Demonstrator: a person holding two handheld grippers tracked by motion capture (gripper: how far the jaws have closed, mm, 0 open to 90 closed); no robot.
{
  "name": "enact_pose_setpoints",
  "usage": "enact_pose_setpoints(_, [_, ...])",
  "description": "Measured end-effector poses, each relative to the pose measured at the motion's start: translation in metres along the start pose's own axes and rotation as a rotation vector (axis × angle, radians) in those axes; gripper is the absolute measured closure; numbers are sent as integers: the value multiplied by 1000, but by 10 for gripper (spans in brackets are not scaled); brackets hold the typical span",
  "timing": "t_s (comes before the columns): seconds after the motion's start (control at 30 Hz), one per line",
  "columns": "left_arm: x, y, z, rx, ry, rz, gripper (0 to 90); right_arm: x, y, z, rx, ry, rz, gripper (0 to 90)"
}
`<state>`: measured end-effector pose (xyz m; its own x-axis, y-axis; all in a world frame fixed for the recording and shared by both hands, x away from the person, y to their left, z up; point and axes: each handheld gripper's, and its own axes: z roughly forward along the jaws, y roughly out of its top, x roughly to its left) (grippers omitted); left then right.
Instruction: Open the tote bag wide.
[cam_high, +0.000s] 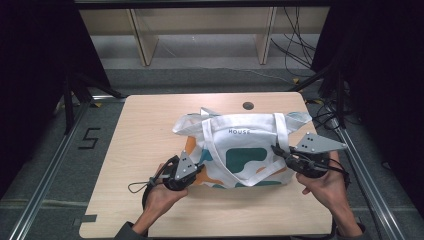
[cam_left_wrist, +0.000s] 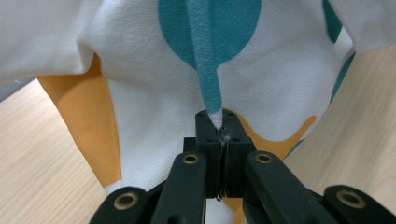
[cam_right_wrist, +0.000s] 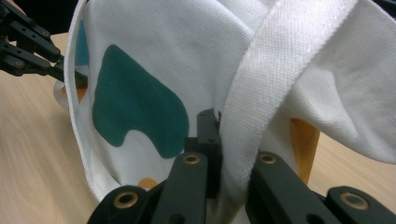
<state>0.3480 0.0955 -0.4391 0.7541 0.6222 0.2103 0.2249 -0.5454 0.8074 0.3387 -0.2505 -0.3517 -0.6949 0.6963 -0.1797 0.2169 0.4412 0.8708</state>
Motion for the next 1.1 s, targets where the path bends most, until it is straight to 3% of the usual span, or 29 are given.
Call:
enact_pose_setpoints(0.03, [0, -1, 2, 2, -3, 3, 879, 1, 1, 0, 3, -11, -26, 880])
enact_pose_setpoints(0.17, [-8, -11, 16, 51, -32, 6, 879, 5, 3, -1, -7, 1, -38, 880])
enact_pose_setpoints(0.23, [-12, -13, 20, 44, -41, -8, 879, 8, 5, -1, -3, 13, -61, 882])
enact_pose_setpoints(0.3, [-16, -18, 29, 91, -43, 20, 878, 15, 5, -1, 4, 38, -69, 882])
enact_pose_setpoints(0.37, [-15, -18, 28, 98, -42, 24, 878, 19, 5, -1, 9, 51, -81, 883])
enact_pose_setpoints(0.4, [-16, -18, 28, 79, -46, -3, 877, 20, 5, -3, 24, 46, -100, 883])
enact_pose_setpoints(0.5, [-13, -14, 23, 44, -24, -10, 873, 20, 2, -8, 39, 25, -113, 883])
enact_pose_setpoints(0.6, [-12, -4, 8, -35, 5, -3, 870, 15, -2, -14, 39, -5, -102, 882])
enact_pose_setpoints(0.73, [-26, 2, 7, -68, -6, 21, 872, 9, 0, -19, 37, -53, -93, 882])
enact_pose_setpoints(0.77, [-29, 2, 8, -56, -17, 50, 872, 6, 1, -19, 34, -62, -98, 882])
enact_pose_setpoints(0.8, [-31, 2, 10, -55, -31, 55, 872, 6, -1, -18, 36, -64, -100, 883])
enact_pose_setpoints(0.93, [-31, -1, 16, -34, -21, 63, 875, 3, -16, -11, 82, -49, -89, 885])
enact_pose_setpoints(1.07, [-32, -8, 27, -11, -27, 62, 875, 9, -29, 5, 159, -35, -103, 885])
enact_pose_setpoints(1.1, [-31, -8, 26, 4, -21, 83, 874, 10, -35, 11, 183, -34, -102, 886])
